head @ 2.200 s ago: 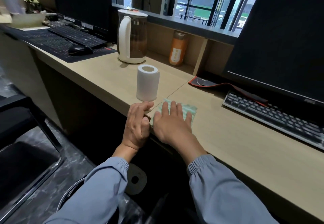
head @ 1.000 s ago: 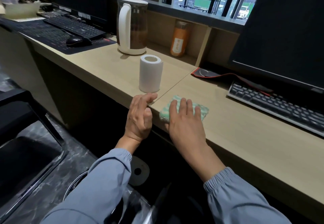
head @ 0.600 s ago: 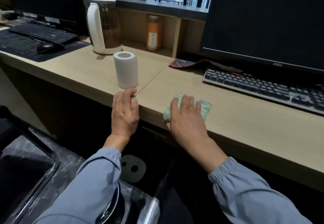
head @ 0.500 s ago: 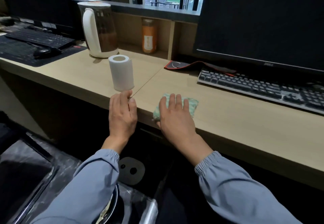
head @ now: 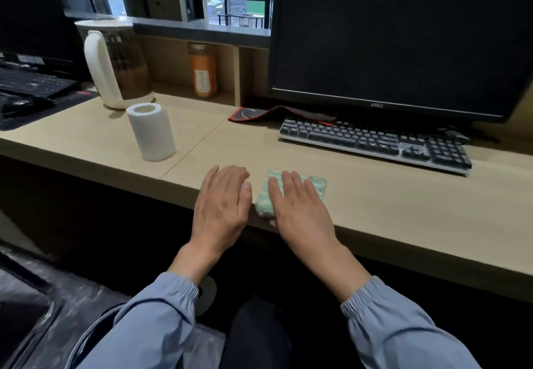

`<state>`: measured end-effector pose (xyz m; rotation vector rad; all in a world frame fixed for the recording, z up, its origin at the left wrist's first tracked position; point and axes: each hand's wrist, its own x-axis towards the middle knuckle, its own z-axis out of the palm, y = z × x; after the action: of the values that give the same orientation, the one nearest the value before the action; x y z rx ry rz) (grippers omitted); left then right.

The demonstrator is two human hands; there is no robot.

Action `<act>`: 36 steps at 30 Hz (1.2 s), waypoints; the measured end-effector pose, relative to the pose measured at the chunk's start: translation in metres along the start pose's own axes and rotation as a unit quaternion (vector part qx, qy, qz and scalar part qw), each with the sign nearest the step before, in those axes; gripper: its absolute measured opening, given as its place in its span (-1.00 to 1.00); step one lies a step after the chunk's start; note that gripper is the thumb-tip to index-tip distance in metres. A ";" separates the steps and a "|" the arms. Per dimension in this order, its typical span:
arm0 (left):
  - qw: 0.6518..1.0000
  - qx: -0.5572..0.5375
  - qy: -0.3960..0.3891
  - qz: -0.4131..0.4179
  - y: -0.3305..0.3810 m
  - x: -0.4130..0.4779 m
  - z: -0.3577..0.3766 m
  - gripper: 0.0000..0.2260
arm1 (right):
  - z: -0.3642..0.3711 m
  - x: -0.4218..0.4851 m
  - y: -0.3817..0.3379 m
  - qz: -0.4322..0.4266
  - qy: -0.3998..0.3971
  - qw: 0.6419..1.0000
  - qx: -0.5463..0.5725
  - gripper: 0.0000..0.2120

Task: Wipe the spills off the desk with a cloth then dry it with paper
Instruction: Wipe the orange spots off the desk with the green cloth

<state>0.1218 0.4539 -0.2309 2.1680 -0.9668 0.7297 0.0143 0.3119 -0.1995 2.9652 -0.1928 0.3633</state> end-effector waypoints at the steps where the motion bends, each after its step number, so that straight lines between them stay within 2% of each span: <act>1: 1.000 -0.001 -0.003 0.012 0.009 0.003 0.003 -0.68 | -0.002 -0.008 0.010 0.002 -0.005 1.000 -0.007 -0.29; 9: 0.991 -0.016 -0.065 0.117 0.080 0.021 0.032 -0.78 | -0.008 -0.070 0.085 0.049 -0.027 0.998 -0.024 -0.17; 17: 0.978 -0.027 -0.150 0.141 0.152 0.034 0.057 -0.73 | -0.020 -0.137 0.169 0.077 -0.045 0.995 -0.043 -0.16; 24: 0.963 -0.043 -0.204 0.170 0.209 0.036 0.080 -0.67 | -0.032 -0.192 0.230 0.099 -0.048 0.994 -0.004 -0.16; 36: 0.948 -0.039 -0.248 0.195 0.268 0.037 0.102 -0.64 | -0.056 -0.285 0.339 0.159 -0.093 0.983 0.016 -0.13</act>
<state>-0.0454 0.2237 -0.1816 2.1548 -1.6890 0.3013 -0.3221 0.0193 -0.1723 2.9974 -0.6927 0.1224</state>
